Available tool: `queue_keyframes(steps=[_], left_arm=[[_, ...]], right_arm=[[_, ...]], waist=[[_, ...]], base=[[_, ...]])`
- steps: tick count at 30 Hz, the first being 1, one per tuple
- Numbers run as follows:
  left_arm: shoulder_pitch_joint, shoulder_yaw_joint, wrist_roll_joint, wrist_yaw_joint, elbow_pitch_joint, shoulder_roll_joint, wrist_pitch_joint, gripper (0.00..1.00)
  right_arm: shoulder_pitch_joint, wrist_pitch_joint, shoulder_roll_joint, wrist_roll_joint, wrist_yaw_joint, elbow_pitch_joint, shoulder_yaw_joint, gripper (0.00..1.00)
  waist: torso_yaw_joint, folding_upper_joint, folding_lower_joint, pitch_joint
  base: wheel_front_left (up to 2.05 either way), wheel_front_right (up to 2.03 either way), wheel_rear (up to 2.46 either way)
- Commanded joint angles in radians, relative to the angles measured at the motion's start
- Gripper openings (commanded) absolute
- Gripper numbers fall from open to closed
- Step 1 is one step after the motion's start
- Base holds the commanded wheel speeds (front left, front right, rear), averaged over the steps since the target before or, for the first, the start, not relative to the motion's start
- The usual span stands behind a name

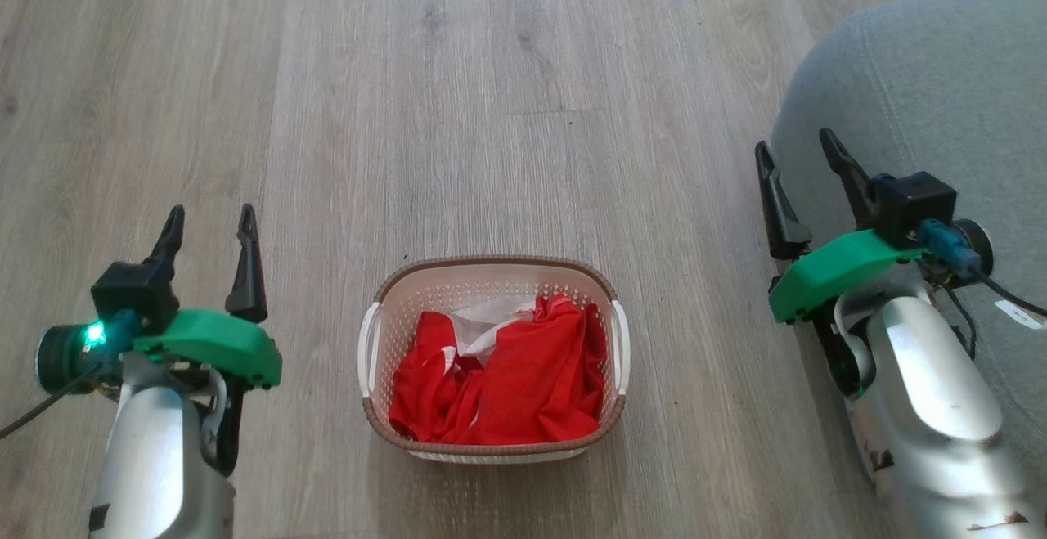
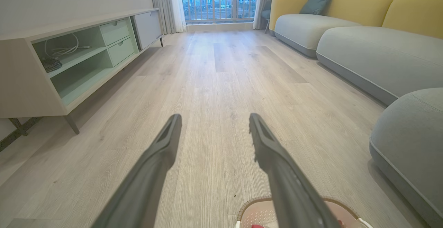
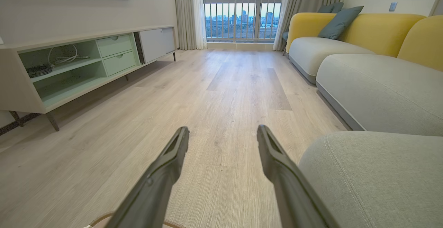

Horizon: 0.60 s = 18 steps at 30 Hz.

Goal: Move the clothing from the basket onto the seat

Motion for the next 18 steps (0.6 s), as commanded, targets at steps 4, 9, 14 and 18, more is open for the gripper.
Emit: queue_keyframes(steps=[4,9,14,18], left_arm=[[-0.044,0.045,0.003,-0.001,-0.032,0.012,-0.012,1.0],[-0.04,0.055,0.005,0.0,-0.028,0.007,-0.012,1.0],[-0.039,0.056,0.013,-0.003,-0.022,0.006,-0.012,1.0],[-0.042,0.056,0.017,-0.006,-0.022,0.005,-0.012,1.0]], right_arm=[[-0.035,-0.01,0.005,-0.006,0.0,-0.038,0.001,1.0],[-0.029,-0.01,0.01,-0.011,0.0,-0.043,-0.009,1.0],[-0.026,-0.01,0.014,-0.014,0.0,-0.044,-0.017,1.0],[-0.031,-0.01,0.015,-0.013,0.0,-0.044,-0.018,1.0]], waist=[[0.001,0.0,0.0,0.0],[0.0,0.0,0.0,-0.005],[0.0,0.0,0.0,-0.006],[0.0,0.0,0.0,0.002]], base=[[0.0,0.0,0.0],[0.0,0.0,0.0],[0.0,0.0,0.0],[0.0,0.0,0.0]])
